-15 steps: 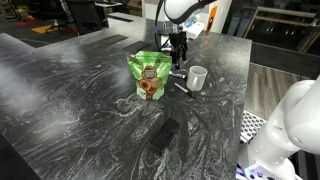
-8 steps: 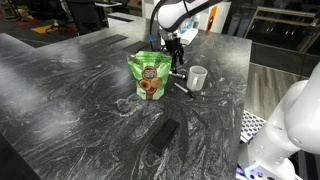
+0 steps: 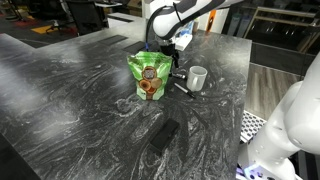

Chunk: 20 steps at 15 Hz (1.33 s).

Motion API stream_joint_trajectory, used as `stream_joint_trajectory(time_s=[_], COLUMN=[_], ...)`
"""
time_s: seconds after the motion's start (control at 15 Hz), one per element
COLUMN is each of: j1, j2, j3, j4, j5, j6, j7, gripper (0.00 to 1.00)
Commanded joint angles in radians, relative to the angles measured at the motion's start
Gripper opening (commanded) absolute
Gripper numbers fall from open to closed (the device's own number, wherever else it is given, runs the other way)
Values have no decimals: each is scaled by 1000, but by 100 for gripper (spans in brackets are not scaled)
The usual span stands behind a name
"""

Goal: Put one black marker in the mug.

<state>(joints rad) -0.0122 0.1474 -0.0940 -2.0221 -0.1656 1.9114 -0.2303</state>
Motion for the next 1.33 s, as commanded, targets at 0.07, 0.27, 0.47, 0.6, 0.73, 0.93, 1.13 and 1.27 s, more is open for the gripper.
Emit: stream_joint_trajectory(time_s=[0.07, 0.27, 0.47, 0.6, 0.73, 0.93, 1.13, 1.27], j1=[-32, -42, -48, -47, -47, -47, -51, -54], j2=[57, 77, 83, 82, 79, 80, 77, 45], j3=[14, 11, 12, 15, 19, 22, 22, 24], j4=[30, 34, 44, 47, 48, 50, 53, 50], j5=[8, 8, 21, 33, 41, 46, 53, 62], j6=[35, 32, 22, 14, 5, 6, 1, -36], j7=[-23, -30, -36, -40, -40, -41, -39, -42], gripper=[100, 74, 53, 40, 24, 3, 4, 4])
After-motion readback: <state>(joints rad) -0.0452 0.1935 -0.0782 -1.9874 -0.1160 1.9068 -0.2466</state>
